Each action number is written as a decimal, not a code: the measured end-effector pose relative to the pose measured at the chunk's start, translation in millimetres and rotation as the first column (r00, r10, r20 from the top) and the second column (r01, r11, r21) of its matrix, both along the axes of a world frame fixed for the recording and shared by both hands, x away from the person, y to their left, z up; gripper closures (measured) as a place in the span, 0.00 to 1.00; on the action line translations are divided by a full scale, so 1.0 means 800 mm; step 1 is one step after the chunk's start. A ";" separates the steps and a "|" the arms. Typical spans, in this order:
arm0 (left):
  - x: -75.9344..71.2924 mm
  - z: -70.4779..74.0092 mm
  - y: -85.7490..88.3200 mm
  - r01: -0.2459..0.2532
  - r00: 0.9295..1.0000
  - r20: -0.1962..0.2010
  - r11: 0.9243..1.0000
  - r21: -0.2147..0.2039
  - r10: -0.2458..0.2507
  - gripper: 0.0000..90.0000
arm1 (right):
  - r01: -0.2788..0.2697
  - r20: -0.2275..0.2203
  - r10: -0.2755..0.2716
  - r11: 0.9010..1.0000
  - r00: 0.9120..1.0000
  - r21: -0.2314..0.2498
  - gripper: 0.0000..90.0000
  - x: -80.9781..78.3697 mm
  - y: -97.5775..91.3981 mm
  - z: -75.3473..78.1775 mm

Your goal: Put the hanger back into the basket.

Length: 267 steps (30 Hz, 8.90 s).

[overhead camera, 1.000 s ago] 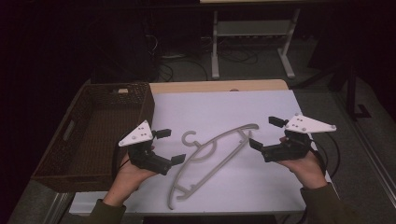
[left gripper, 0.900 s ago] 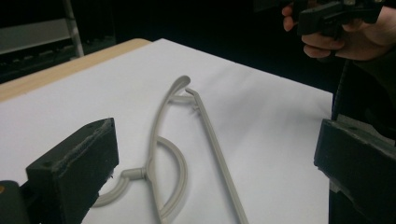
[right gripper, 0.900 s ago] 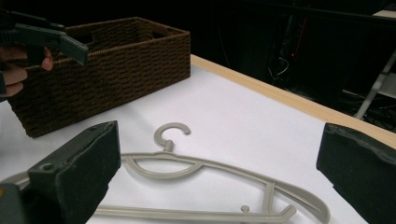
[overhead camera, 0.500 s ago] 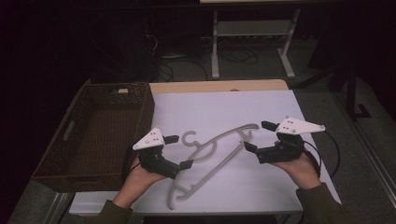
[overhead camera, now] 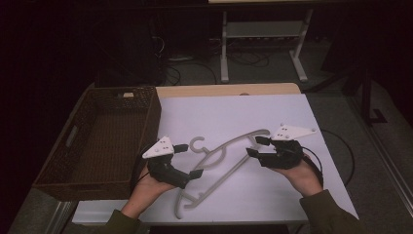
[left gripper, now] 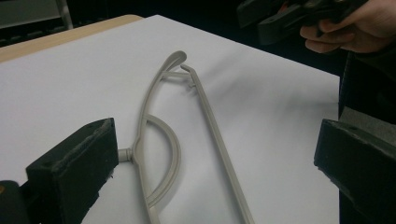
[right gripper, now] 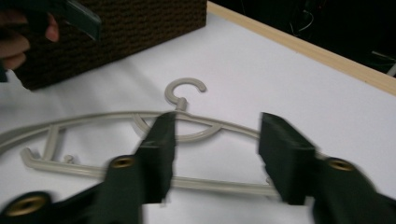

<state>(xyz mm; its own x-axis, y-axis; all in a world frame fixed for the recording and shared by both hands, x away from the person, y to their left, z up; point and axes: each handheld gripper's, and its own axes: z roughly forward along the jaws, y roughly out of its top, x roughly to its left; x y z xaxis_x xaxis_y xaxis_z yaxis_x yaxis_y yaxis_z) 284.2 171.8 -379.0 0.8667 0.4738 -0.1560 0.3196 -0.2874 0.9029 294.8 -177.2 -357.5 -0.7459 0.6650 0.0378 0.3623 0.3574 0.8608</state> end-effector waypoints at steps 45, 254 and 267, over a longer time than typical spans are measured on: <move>0.000 -0.008 -0.004 0.016 1.000 -0.016 1.000 0.001 -0.015 0.00 | 0.112 -0.178 -0.173 0.945 0.969 -0.307 0.99 0.126 0.029 -0.099; 0.076 -0.079 -0.125 -0.003 0.992 -0.116 0.907 0.422 0.058 0.81 | 0.005 -0.218 -0.065 0.964 0.974 -0.265 1.00 0.015 0.017 -0.103; 0.075 -0.075 -0.125 -0.032 0.988 -0.124 0.906 0.422 0.093 0.84 | 0.004 -0.207 -0.060 0.964 0.976 -0.264 1.00 0.015 0.017 -0.102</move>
